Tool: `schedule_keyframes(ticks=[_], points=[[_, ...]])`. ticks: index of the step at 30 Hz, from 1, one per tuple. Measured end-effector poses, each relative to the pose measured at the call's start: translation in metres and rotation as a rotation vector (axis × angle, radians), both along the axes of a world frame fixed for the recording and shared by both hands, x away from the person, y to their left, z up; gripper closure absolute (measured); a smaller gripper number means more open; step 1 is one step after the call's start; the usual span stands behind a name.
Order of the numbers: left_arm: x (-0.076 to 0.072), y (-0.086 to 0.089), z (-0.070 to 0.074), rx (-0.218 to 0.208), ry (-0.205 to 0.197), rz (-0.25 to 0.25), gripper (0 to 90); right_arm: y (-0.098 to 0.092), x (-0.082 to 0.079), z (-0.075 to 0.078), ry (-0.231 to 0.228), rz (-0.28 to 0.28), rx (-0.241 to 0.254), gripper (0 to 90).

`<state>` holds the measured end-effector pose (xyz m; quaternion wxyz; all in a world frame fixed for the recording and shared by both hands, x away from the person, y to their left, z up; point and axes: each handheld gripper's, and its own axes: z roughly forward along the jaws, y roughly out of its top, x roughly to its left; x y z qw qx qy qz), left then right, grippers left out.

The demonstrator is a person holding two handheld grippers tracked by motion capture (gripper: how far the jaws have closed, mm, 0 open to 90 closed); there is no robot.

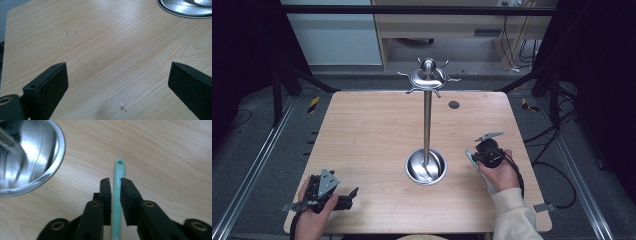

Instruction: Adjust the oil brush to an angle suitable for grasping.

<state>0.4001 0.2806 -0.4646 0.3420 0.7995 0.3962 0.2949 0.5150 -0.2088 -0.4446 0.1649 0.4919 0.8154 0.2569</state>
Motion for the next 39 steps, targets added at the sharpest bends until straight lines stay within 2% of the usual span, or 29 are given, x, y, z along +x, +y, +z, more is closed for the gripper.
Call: schedule_keyframes(ticks=[1,2,4,6,8,11,15,16,20,27,32,39], points=[[0.0,0.0,0.0,0.002,0.0,-0.001,2.4,-0.004,-0.003,0.003,0.03,-0.013,-0.005,68.3],[0.0,0.0,0.0,0.003,0.0,-0.002,2.4,-0.004,-0.003,0.003,0.03,-0.013,-0.005,68.3],[0.0,0.0,0.0,0.002,0.0,-0.003,2.3,-0.008,-0.005,0.005,0.08,-0.024,-0.02,62.0],[0.0,0.0,0.0,0.002,-0.001,-0.001,2.3,-0.009,-0.006,0.006,0.095,-0.023,-0.019,61.6],[0.0,0.0,0.0,0.0,0.001,0.0,2.3,-0.01,-0.01,0.007,0.124,-0.02,-0.038,60.0],[0.0,0.0,0.0,-0.001,0.002,-0.001,2.3,-0.01,-0.011,0.007,0.135,-0.025,-0.061,60.6],[0.0,0.0,0.0,0.001,0.005,-0.005,2.3,-0.01,-0.011,0.0,0.171,-0.02,-0.093,64.1],[0.0,-0.001,0.0,0.001,0.004,-0.005,2.3,-0.009,-0.011,-0.004,0.199,-0.024,-0.105,65.1],[0.0,-0.001,0.0,0.002,0.007,-0.006,2.4,-0.012,-0.009,-0.011,0.218,-0.021,-0.123,67.8],[0.0,-0.001,-0.001,0.003,0.007,-0.005,2.3,-0.013,-0.007,-0.018,0.25,-0.016,-0.108,70.1],[0.0,-0.001,-0.001,0.003,0.008,-0.006,2.3,-0.012,-0.006,-0.021,0.26,-0.003,-0.119,71.7],[0.001,-0.002,-0.001,0.008,0.01,-0.008,2.4,-0.01,-0.005,-0.021,0.278,-0.016,-0.117,73.3]])
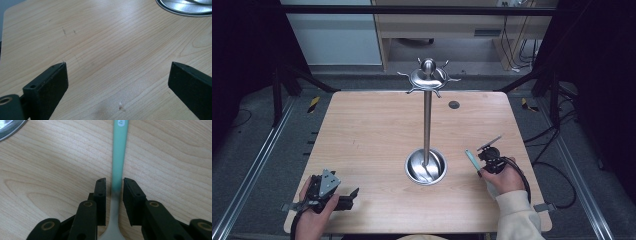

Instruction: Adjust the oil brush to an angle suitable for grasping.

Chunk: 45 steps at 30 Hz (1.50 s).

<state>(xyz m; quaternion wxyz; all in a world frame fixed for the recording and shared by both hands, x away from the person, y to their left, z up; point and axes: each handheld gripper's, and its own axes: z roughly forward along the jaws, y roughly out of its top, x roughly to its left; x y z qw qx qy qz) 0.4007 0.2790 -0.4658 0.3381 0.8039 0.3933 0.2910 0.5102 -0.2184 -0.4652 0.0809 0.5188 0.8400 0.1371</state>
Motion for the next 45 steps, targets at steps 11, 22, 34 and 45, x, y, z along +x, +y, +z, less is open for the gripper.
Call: schedule_keyframes(ticks=[11,22,34,45], points=[[0.0,-0.001,0.0,-0.001,0.003,-0.003,2.3,0.004,0.008,0.006,0.021,0.0,-0.002,74.1],[0.0,-0.001,-0.001,0.0,0.002,-0.003,2.3,0.003,0.012,0.001,0.071,0.012,-0.021,74.9],[0.0,-0.002,-0.001,0.001,0.002,-0.006,2.3,0.004,0.013,-0.002,0.082,0.008,-0.031,77.5],[0.001,-0.002,-0.001,0.002,0.003,-0.004,2.3,0.005,0.013,-0.002,0.08,-0.01,-0.042,81.3]])
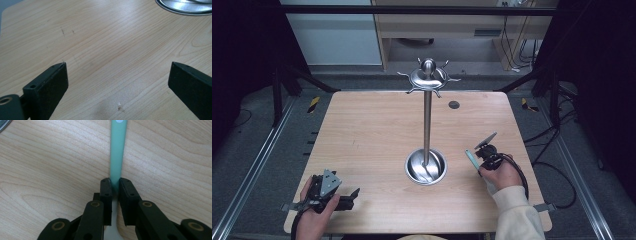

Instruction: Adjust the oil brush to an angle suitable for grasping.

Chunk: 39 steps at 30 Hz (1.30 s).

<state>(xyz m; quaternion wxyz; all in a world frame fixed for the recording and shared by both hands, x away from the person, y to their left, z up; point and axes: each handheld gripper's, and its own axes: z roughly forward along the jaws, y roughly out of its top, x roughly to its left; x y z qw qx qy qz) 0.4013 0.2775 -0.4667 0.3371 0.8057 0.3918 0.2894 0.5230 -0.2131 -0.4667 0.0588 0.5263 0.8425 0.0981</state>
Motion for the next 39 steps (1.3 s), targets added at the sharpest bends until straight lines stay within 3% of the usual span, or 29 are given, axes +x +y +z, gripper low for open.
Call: schedule_keyframes(ticks=[8,17,19,20,21,23,25,27,29,30,32,39], points=[[0.0,0.0,0.0,0.002,0.001,-0.003,2.3,-0.002,-0.001,0.002,-0.001,-0.005,0.023,82.0],[0.0,0.0,0.0,0.003,-0.002,-0.001,2.3,-0.005,-0.005,0.019,-0.066,-0.008,0.048,82.2],[0.0,0.0,0.0,0.004,-0.003,-0.001,2.3,-0.008,-0.007,0.03,-0.124,-0.004,0.07,82.1],[0.0,0.0,0.0,0.004,-0.003,-0.001,2.3,-0.008,-0.007,0.03,-0.124,-0.004,0.07,82.1],[0.0,0.0,0.0,0.004,-0.003,-0.001,2.4,-0.01,-0.01,0.04,-0.17,-0.01,0.088,82.2],[0.0,0.0,0.0,0.004,-0.003,-0.001,2.3,-0.011,-0.011,0.045,-0.188,-0.018,0.104,82.2],[0.0,0.0,0.0,0.002,-0.004,0.0,2.3,-0.013,-0.013,0.054,-0.248,-0.007,0.121,82.2],[0.0,0.0,0.0,0.003,-0.003,-0.001,2.4,-0.017,-0.018,0.068,-0.317,-0.006,0.171,82.2],[0.0,0.0,0.0,0.004,-0.003,-0.001,2.3,-0.018,-0.019,0.071,-0.329,-0.007,0.18,82.2],[0.0,0.0,0.0,0.004,-0.003,-0.001,2.3,-0.02,-0.022,0.078,-0.362,-0.008,0.207,82.2],[0.0,0.001,0.001,0.001,-0.004,-0.001,2.3,-0.022,-0.023,0.082,-0.373,-0.007,0.222,82.2],[0.0,0.002,0.001,-0.001,-0.005,0.0,2.3,-0.026,-0.036,0.111,-0.49,0.008,0.31,82.2]])
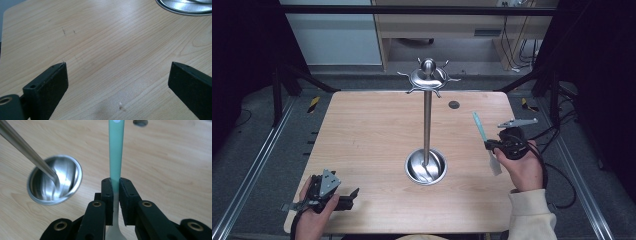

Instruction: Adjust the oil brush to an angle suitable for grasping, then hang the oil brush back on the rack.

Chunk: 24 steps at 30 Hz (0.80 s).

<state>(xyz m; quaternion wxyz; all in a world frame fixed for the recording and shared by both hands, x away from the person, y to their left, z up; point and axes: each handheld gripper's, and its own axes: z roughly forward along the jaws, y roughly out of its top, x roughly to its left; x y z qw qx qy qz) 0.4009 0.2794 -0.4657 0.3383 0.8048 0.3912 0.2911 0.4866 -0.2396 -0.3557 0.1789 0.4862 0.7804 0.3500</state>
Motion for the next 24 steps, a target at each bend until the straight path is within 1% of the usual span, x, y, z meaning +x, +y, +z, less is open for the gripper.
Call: schedule_keyframes(ticks=[1,4,5,7,8,17,20,23,24], points=[[0.0,0.0,0.0,0.0,0.0,0.0,2.3,0.0,-0.002,0.005,-0.021,0.004,0.011,82.2],[0.0,0.0,0.0,0.002,0.001,-0.001,2.3,0.0,-0.009,0.016,-0.056,0.013,0.034,82.2],[0.0,-0.001,0.0,0.003,0.0,0.0,2.3,0.0,-0.013,0.023,-0.082,0.013,0.035,82.2],[0.0,0.0,0.0,0.003,0.0,0.001,2.3,0.0,-0.015,0.028,-0.097,0.014,0.04,82.2],[0.0,0.0,0.0,0.002,0.0,0.003,2.3,0.0,-0.015,0.028,-0.097,0.014,0.04,82.2],[0.0,0.0,0.0,0.003,0.0,0.001,2.4,-0.006,-0.029,0.049,-0.186,0.024,0.089,82.2],[0.0,0.0,0.0,-0.002,-0.005,0.004,2.3,-0.008,-0.032,0.052,-0.201,0.023,0.112,82.2],[0.0,0.001,0.0,-0.002,-0.002,0.003,2.3,-0.01,-0.035,0.055,-0.218,0.024,0.125,82.2],[0.0,0.001,0.0,-0.001,-0.002,0.002,2.4,-0.011,-0.036,0.056,-0.223,0.024,0.138,82.2]])
